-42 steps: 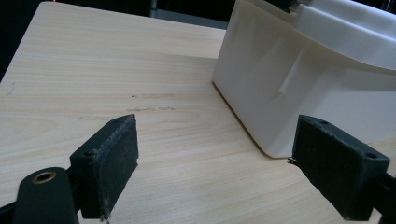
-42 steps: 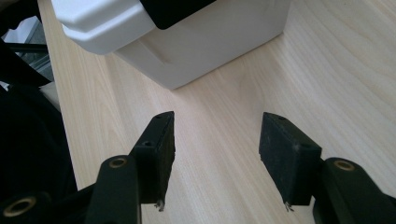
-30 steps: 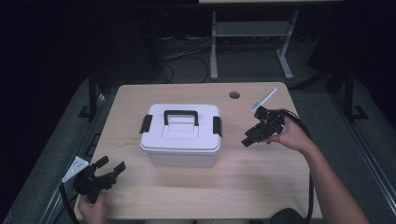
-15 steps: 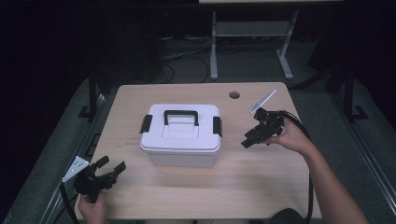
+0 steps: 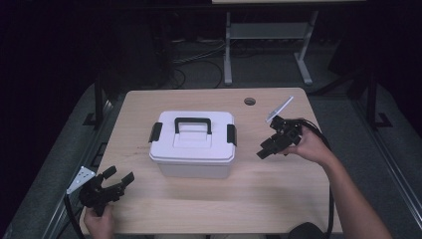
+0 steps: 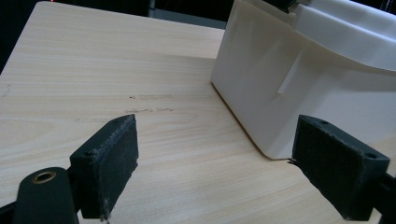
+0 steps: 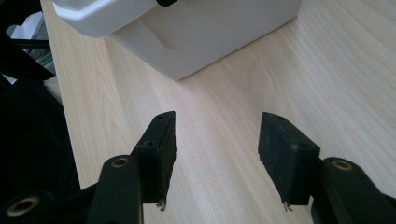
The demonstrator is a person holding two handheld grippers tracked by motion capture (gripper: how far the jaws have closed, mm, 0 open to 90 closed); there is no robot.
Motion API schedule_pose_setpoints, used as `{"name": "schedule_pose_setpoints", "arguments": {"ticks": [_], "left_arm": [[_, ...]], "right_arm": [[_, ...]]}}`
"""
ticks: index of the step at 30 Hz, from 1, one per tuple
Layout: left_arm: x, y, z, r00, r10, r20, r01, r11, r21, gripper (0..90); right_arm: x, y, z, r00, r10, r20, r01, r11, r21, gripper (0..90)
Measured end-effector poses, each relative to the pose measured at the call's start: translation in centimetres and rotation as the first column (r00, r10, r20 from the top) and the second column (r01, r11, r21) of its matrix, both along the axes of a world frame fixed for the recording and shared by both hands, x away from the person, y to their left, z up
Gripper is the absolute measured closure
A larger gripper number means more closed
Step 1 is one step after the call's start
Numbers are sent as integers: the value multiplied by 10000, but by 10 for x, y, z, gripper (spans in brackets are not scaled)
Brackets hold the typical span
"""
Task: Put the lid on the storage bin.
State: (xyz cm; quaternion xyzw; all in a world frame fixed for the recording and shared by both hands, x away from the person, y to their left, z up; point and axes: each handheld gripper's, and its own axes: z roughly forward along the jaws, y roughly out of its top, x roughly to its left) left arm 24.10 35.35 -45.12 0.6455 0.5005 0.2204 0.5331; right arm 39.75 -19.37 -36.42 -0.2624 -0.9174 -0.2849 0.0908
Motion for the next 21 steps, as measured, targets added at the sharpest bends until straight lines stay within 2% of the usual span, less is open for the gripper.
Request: {"name": "schedule_pose_setpoints", "arguments": {"ticks": [10, 21], "left_arm": [[1, -1, 0, 10000, -25, 1, 25, 10000, 7, 137], [1, -1, 0, 10000, -43, 7, 43, 10000, 16, 137]], "right_arm": [[-5, -9, -7, 9999, -118, -73, 120, 9997, 219, 461], [-13, -23, -8, 9992, -392, -75, 395, 9985, 372, 456]]}}
